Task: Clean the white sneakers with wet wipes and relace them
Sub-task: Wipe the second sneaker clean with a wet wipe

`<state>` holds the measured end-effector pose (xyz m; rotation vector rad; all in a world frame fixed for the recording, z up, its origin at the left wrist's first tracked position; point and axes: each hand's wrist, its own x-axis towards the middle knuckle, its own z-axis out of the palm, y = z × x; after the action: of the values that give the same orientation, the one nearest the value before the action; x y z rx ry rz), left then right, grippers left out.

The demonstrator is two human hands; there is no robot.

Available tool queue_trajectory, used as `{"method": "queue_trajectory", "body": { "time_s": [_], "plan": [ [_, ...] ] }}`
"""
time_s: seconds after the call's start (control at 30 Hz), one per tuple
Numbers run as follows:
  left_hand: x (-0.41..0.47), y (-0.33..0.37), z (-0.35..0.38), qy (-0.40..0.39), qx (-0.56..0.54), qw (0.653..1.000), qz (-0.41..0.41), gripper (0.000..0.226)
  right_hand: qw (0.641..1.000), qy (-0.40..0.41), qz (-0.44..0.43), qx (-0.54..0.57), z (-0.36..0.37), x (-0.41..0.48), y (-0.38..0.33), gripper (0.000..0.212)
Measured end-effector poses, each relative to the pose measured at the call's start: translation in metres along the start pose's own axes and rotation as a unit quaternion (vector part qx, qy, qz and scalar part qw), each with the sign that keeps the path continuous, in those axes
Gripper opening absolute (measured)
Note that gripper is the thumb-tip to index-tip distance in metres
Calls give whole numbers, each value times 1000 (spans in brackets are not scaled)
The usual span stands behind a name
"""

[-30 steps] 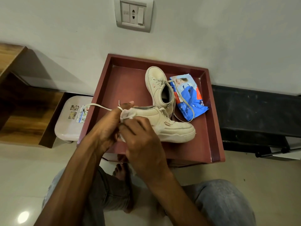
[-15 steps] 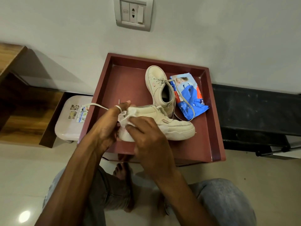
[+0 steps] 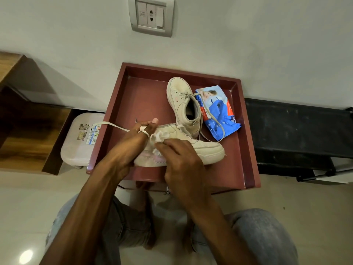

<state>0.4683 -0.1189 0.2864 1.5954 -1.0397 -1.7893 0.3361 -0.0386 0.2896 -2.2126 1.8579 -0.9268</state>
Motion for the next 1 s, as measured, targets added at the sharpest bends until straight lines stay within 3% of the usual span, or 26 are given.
{"method": "queue_trajectory", "body": {
  "time_s": [0.17,0.37,0.6,0.8,1.0],
  "plan": [
    [4,-1,1,20,1,1000,-9,50,997,35,73,-2,-7,-3,36,28],
    [1,0,11,71,33,995,60,49,1000,14,13,16,9,0,3,28],
    [-2,0,8,51,48,996,56,54,994,54,93,-13,-12,-1,36,26],
    [0,-7,3,47,36,997,56,68,1000,6,23,16,12,7,-9,24],
    [7,-10,-1,30,49,996,70,69,987,53,149,-27,-22,-1,53,28]
  ]
}}
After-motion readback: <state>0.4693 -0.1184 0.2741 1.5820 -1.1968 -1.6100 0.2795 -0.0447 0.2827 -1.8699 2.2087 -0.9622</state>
